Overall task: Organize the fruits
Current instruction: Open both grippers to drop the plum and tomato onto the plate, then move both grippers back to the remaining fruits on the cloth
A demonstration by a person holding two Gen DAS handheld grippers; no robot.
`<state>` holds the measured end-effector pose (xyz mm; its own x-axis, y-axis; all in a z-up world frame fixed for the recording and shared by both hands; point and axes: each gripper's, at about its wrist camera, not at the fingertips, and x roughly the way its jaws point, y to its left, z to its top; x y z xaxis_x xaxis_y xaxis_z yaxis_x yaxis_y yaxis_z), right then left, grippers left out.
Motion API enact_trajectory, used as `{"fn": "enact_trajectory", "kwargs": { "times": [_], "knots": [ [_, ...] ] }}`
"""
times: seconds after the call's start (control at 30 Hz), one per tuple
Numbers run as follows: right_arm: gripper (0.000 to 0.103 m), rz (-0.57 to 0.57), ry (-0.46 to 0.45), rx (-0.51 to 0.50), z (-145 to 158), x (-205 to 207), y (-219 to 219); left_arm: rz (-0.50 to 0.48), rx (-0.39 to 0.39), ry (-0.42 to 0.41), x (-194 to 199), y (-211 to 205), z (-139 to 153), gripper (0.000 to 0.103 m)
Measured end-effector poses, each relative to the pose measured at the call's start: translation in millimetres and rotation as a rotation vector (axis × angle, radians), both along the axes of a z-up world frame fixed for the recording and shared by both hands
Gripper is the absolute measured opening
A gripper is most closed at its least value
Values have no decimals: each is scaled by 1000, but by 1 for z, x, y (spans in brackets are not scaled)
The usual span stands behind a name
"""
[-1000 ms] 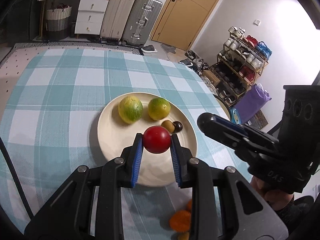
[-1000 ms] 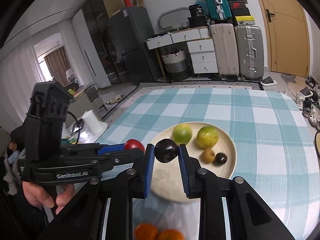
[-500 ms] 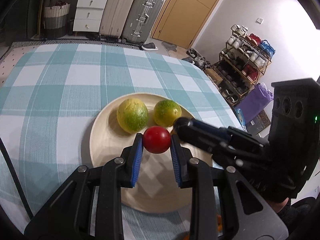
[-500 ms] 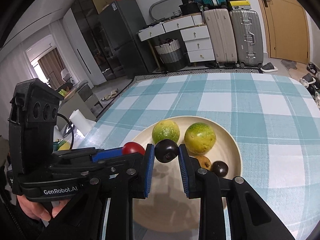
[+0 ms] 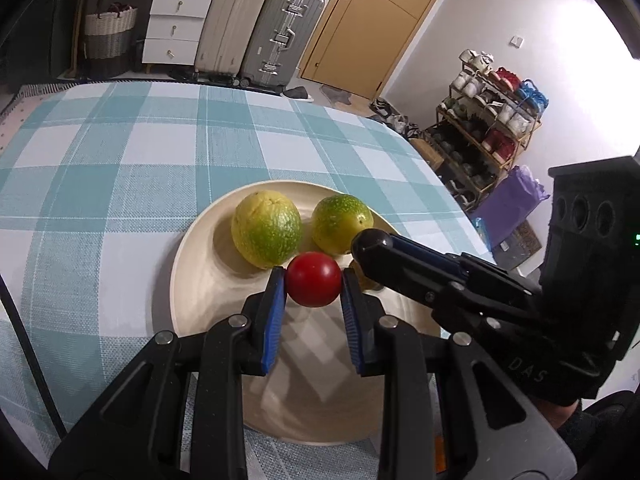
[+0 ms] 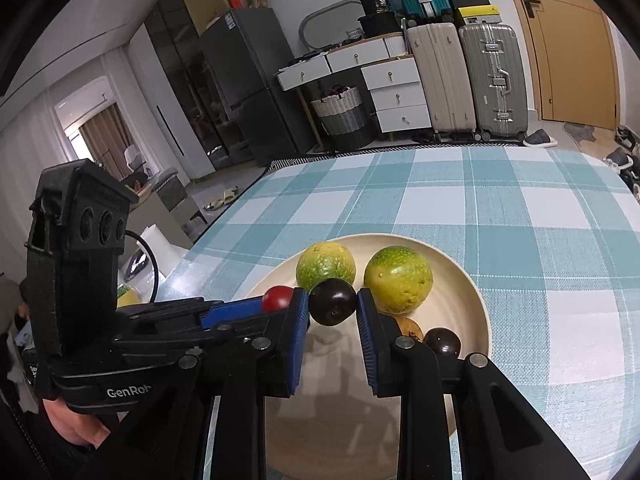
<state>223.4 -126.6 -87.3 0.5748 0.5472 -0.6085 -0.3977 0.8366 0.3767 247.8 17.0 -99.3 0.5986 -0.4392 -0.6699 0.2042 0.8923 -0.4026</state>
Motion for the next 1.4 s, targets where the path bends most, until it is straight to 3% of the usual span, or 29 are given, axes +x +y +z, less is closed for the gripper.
{"fn": "enact_trajectory", "kwargs": {
  "times": [0.4,0.43,0.47,0.53,0.57,0.6,0.77,0.9,1.07,1.17,1.3,1.4],
  "knots": [
    [26,26,25,27,-5,-1,4,8,-24,9,3,7,-8,24],
    [27,23,25,27,-6,0,4,8,-29,8,3,7,-8,25],
    [36,18,25,25,-6,0,4,4,-32,5,2,7,-7,25],
    [56,2,13,27,-5,-1,1,13,-15,2,2,7,-6,33],
    [57,-7,3,34,-4,-2,-1,17,-10,0,2,7,-5,44],
    [57,-11,-8,46,-2,-3,-4,22,-12,-11,0,7,-4,49],
    [67,-31,-35,85,6,-7,-14,27,-6,-50,-7,8,4,63],
    [67,-46,-59,107,13,-9,-20,22,-4,-50,-11,7,7,65],
    [75,-75,-74,108,20,-10,-24,39,6,-44,-14,8,13,66],
    [75,-86,-76,108,26,-14,-27,72,30,-35,-19,10,20,74],
    [82,-100,-89,108,35,-28,-34,68,-25,-27,-33,14,30,74],
    [84,-97,-104,108,41,-46,-39,80,-21,-54,-57,15,36,81]
  ]
}}
